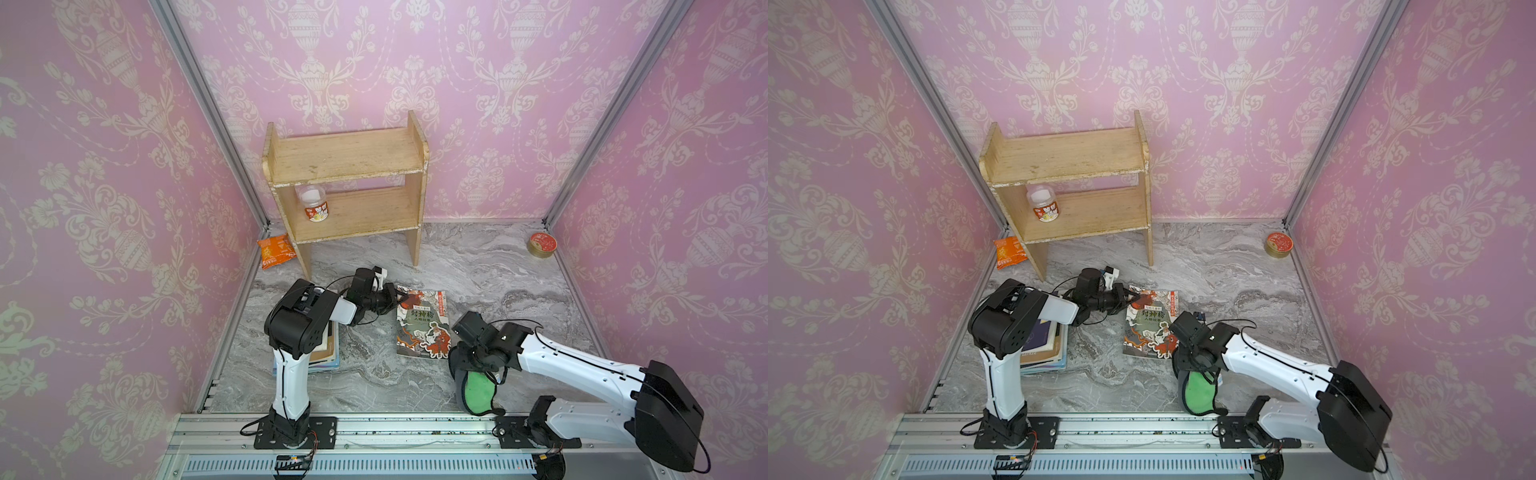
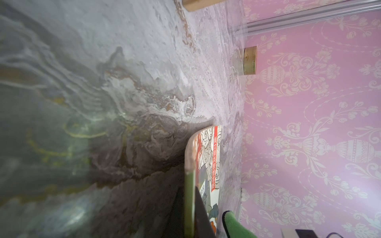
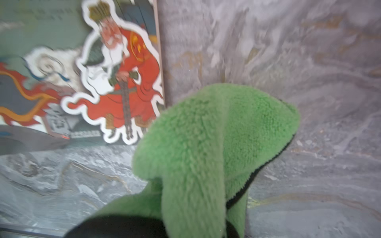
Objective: Wipe the cover of the book
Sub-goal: Wipe the dirt from the cover of the book.
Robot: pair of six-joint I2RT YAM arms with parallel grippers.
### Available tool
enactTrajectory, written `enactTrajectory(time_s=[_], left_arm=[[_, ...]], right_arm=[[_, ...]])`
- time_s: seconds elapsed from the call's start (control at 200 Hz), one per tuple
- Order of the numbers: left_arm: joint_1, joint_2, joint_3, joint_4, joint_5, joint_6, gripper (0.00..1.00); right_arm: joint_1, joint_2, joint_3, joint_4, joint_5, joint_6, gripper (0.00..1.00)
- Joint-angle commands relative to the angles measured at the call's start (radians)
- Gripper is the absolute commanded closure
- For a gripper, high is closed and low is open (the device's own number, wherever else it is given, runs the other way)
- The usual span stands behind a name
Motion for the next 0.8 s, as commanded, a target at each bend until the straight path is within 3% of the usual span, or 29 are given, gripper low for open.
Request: enactTrajectory(time_s=[0.0, 0.145, 0.295, 0.385, 0.57, 0.796], left_arm=[[-0.007, -0.016, -0.001, -0.068, 0.05, 0.054, 1.0], [-0.01, -0.013, -0.018, -0.068, 0.058, 0.054, 0.95], [-0.011, -0.037, -0.07, -0.002, 0.062, 0.002, 0.71], [-0.014, -0.082, -0.117, 0.016, 0.065, -0.013, 0.64], [-0.039, -0.246, -0.297, 0.006, 0.05, -0.035, 0.6], [-0.113, -0.491, -0.539, -0.032, -0.043, -0.088, 0.62]], right_arm=[[-0.042, 0.094, 0.07, 0.066, -0.031, -0.091, 1.0], [-0.057, 0.279, 0.151, 0.15, -0.07, -0.137, 1.0], [-0.091, 0.382, 0.155, 0.224, -0.132, -0.134, 1.0], [-0.114, 0.414, 0.143, 0.248, -0.168, -0.119, 1.0], [-0.145, 0.443, 0.113, 0.274, -0.205, -0.094, 1.0], [-0.158, 0.464, 0.082, 0.301, -0.228, -0.059, 1.0]])
